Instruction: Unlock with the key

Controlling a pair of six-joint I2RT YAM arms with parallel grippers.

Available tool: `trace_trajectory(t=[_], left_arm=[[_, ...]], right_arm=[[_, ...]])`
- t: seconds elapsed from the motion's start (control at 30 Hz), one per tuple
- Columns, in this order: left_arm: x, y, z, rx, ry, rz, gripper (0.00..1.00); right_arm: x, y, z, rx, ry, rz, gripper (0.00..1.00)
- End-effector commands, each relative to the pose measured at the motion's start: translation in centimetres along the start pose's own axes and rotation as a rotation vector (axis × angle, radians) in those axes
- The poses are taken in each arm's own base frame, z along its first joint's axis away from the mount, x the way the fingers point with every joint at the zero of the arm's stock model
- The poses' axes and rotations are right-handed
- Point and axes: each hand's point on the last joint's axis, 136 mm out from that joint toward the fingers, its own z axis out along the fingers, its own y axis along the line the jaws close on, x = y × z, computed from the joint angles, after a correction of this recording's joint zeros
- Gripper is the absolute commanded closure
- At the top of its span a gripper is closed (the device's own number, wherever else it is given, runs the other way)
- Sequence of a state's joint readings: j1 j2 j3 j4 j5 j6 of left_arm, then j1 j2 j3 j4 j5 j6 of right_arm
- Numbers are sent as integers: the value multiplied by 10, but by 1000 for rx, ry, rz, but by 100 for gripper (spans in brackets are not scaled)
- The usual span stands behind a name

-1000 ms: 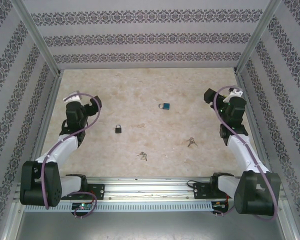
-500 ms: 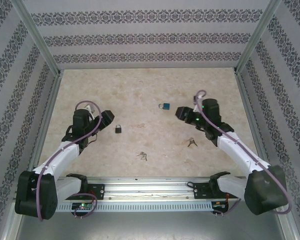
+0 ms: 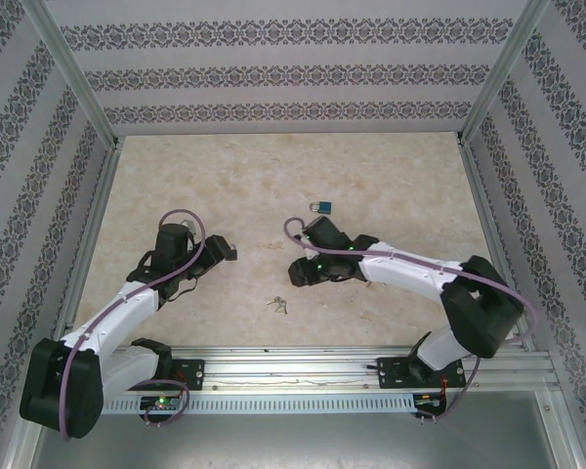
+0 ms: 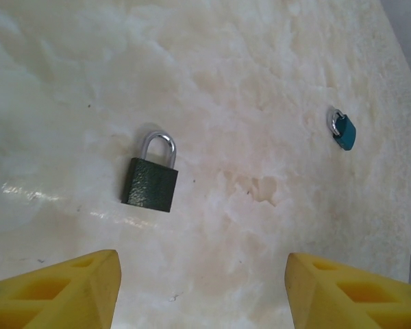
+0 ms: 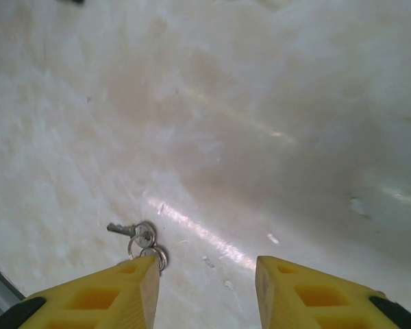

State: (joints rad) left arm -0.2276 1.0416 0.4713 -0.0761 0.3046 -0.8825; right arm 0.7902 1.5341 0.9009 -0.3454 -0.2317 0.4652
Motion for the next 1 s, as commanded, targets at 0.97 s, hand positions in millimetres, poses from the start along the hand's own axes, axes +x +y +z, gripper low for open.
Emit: trace_trajectory(t=[0.97], left_arm=[[22, 40, -5, -80, -12, -87, 31]], right_arm=[[46, 22, 68, 251, 286, -312, 64]])
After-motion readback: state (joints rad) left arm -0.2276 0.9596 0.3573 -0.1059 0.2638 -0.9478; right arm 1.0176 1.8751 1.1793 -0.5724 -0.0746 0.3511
